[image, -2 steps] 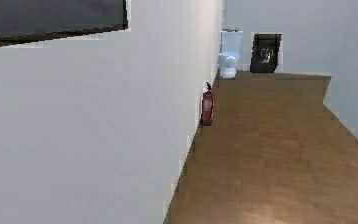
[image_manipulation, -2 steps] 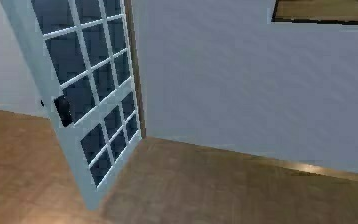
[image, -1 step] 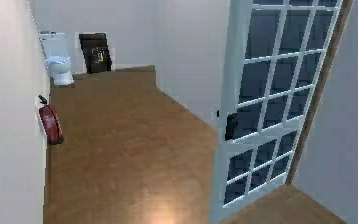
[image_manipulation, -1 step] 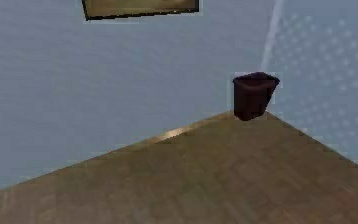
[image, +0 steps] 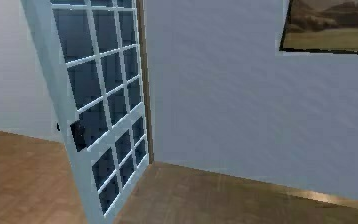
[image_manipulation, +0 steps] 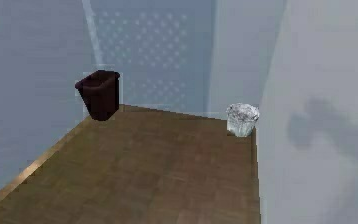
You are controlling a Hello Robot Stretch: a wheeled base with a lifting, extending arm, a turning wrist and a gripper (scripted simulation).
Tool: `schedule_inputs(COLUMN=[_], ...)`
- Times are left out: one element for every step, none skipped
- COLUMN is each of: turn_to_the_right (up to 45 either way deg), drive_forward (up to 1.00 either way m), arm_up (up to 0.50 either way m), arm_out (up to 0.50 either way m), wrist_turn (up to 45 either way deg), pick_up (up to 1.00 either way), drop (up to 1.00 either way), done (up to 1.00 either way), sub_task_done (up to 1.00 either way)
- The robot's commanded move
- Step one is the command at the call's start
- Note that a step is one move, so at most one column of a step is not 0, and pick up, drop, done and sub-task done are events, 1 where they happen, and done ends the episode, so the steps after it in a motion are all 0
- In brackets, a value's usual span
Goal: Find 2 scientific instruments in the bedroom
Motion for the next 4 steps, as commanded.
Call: schedule_inputs(turn_to_the_right=[15.0, 0.0, -45.0, -30.0], drive_forward=[0.00, 0.05, 0.00, 0.00], arm_up=[0.00, 0.00, 0.00, 0.00], arm_out=[0.00, 0.00, 0.00, 0.00], wrist_turn=[0.0, 0.0, 0.0, 0.0], pick_up=[0.00, 0.00, 0.00, 0.00], drop=[0.00, 0.00, 0.00, 0.00], done=[0.00, 0.00, 0.00, 0.00], sub_task_done=[0.00, 0.00, 0.00, 0.00])
